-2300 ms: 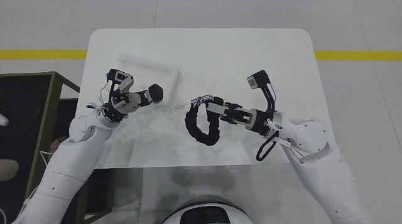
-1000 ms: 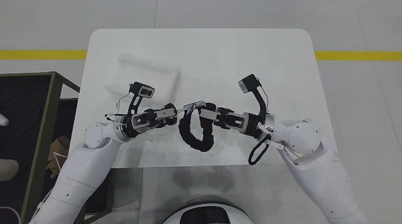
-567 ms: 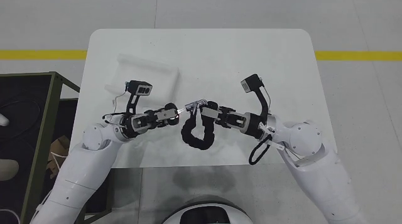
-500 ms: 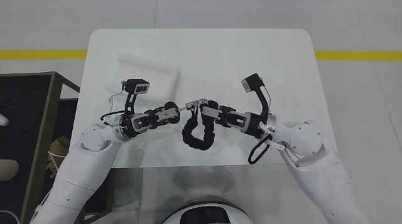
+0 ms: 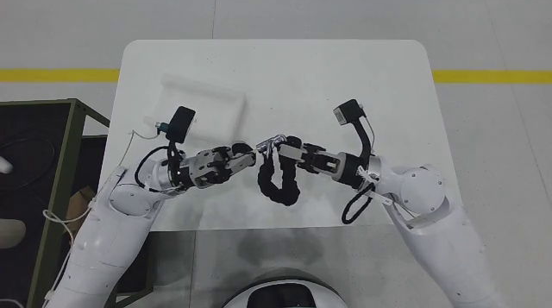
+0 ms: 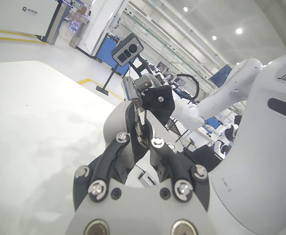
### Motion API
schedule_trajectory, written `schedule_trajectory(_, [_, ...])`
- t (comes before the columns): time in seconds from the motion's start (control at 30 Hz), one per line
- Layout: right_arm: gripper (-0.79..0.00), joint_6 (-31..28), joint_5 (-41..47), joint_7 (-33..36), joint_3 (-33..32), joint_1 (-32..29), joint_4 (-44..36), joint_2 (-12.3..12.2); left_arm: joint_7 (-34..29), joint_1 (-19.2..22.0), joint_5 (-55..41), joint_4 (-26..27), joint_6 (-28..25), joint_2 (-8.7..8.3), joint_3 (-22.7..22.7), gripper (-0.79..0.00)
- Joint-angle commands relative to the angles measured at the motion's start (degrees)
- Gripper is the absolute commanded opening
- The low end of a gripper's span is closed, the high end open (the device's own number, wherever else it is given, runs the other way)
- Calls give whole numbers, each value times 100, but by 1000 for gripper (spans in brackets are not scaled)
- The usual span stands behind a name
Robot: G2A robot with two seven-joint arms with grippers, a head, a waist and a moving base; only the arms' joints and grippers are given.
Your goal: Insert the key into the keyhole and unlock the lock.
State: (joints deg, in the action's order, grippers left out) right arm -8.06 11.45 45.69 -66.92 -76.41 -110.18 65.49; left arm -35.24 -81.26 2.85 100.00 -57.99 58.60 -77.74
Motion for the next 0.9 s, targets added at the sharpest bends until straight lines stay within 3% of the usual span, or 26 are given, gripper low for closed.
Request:
schedule_trajectory(0.0, [-785, 2, 26, 28, 7, -6, 15, -3, 416, -50, 664, 96, -1, 29, -70, -785])
schedule_trajectory(0.07, [-785, 12, 56, 37, 8, -8, 21, -3, 786, -119, 1166, 150, -1, 52, -112, -785])
schedule_trajectory(0.33, [-785, 12, 56, 37, 8, -8, 21, -3, 786, -119, 1166, 150, -1, 52, -112, -785])
schedule_trajectory(0.37, [-785, 12, 56, 37, 8, -8, 21, -3, 786, -119, 1166, 150, -1, 52, -112, -465])
schedule_trajectory(0.4, [-785, 12, 56, 37, 8, -8, 21, -3, 786, -119, 1166, 150, -1, 52, -112, 0])
schedule_trajectory(0.87, [-785, -76, 117, -245, -91, -101, -44, -8, 1011, -237, 1046, 101, 91, 36, -199, 0])
